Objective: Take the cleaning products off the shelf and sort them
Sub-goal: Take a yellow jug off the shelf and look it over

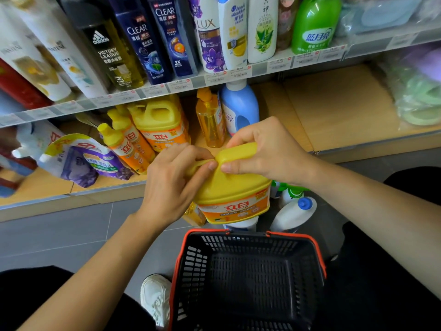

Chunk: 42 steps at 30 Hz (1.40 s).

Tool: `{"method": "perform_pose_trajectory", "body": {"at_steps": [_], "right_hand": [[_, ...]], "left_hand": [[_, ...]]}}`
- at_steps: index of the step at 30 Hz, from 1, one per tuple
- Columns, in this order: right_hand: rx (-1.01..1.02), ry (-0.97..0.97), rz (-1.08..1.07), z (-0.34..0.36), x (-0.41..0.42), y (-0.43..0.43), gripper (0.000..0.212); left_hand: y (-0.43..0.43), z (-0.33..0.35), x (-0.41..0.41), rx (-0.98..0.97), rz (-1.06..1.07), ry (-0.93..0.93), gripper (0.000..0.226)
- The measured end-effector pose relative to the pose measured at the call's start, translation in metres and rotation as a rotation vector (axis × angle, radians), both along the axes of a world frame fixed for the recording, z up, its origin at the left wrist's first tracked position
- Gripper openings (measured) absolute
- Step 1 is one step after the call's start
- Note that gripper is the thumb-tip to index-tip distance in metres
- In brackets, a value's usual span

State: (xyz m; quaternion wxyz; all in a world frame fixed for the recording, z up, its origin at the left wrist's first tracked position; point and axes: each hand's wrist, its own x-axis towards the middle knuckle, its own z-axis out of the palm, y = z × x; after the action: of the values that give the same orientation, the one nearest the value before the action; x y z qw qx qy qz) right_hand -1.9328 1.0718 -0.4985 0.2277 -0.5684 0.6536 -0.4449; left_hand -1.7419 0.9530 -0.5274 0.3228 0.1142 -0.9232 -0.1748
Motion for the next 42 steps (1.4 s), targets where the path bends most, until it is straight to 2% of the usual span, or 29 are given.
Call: {"method": "perform_pose_trajectory", "body": {"at_steps": [4, 8, 15, 18, 20, 24, 28, 31, 34, 37, 40, 42], "right_hand": [[-0.006, 0.007, 0.018, -0.001, 0.003, -0.001, 0.028], [-0.020, -0.050, -0.004, -0.002, -0.001, -0.002, 0.027], [-0.079, -0.371, -0.023, -0.006, -0.013, -0.005, 0.028], [-0.095, -0.515, 0.032, -0.008, -0.019, -0.006, 0.022], [-0.094, -0.595, 0.073, -0.008, -0.023, -0.006, 0.016], [-0.063, -0.700, 0.164, -0.007, -0.031, -0.007, 0.017], [-0.028, -0.803, 0.187, -0.009, -0.031, -0.010, 0.019], [-0.012, -0.863, 0.176, -0.012, -0.027, -0.012, 0.014], [-0.013, -0.894, 0.131, -0.015, -0.024, -0.015, 0.010], [-0.050, -0.874, 0.016, -0.016, -0.024, -0.017, 0.009], [-0.087, -0.881, -0.041, -0.017, -0.029, -0.019, 0.006], [-0.087, -0.886, -0.079, -0.016, -0.030, -0.020, 0.005]], "left_hand": [[0.003, 0.002, 0.002, 0.053, -0.001, 0.007, 0.023], [0.001, 0.002, 0.003, 0.222, -0.035, 0.033, 0.025], [0.000, 0.004, 0.003, 0.747, -0.088, 0.164, 0.035], [-0.005, 0.006, 0.004, 0.930, -0.120, 0.109, 0.041], [-0.007, 0.008, 0.006, 1.014, -0.184, 0.054, 0.053], [-0.010, 0.017, 0.008, 1.196, -0.317, 0.027, 0.064], [-0.013, 0.024, 0.009, 1.213, -0.357, -0.007, 0.061], [-0.009, 0.023, 0.008, 1.238, -0.283, 0.067, 0.054], [-0.010, 0.018, 0.009, 1.168, -0.218, 0.126, 0.055], [-0.016, 0.013, 0.015, 1.114, -0.201, -0.010, 0.071], [-0.017, 0.001, 0.020, 0.972, -0.170, -0.205, 0.071], [-0.017, -0.006, 0.021, 0.938, -0.119, -0.189, 0.069]]}}
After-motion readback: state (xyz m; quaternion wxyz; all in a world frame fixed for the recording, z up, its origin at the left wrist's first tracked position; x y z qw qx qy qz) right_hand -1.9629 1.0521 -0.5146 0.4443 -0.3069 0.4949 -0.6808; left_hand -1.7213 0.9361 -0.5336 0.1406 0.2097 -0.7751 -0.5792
